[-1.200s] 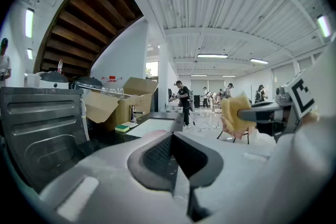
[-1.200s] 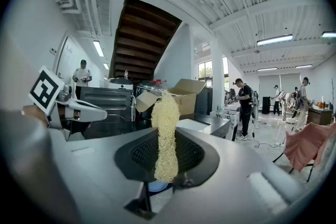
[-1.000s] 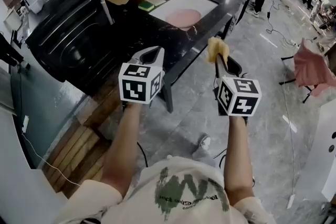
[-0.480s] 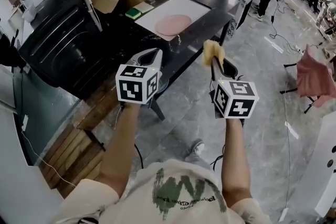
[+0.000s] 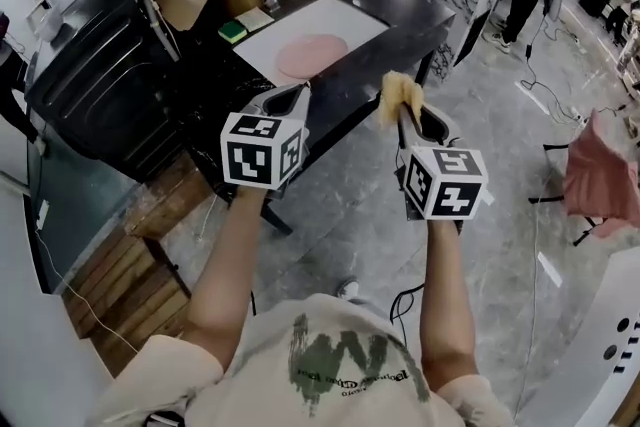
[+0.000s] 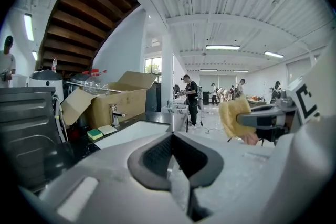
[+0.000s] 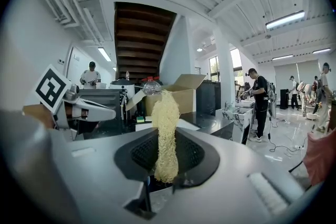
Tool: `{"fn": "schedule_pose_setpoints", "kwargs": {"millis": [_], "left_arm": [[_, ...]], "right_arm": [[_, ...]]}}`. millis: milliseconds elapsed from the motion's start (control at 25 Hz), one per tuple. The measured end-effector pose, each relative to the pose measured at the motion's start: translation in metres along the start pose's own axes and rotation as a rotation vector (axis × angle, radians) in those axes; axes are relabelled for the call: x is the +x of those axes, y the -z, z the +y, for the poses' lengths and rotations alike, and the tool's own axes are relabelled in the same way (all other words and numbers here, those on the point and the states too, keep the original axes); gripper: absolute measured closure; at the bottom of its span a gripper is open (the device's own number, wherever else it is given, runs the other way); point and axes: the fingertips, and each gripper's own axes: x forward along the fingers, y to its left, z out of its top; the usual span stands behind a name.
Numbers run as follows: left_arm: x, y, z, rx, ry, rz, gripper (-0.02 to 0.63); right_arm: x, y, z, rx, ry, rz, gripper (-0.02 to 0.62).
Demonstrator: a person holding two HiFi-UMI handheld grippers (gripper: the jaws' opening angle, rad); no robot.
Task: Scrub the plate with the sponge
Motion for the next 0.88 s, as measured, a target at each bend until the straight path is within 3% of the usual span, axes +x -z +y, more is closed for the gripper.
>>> {"fn": "schedule_pose_setpoints", "kwargs": {"millis": [320,880], "left_arm": [[0.036,-0.012,-0.007,-0.003,-0.048,0.011,0.604],[0.076,-0.011,0.019,-0.016,-0.107,0.01,0.604]], "right_arm": [[0.024,0.0,-0.036,-0.005,-0.05,0.019,0.534],[0.075,0.007,-0.057,-0.018,-0.097,0.035,0.534]]}}
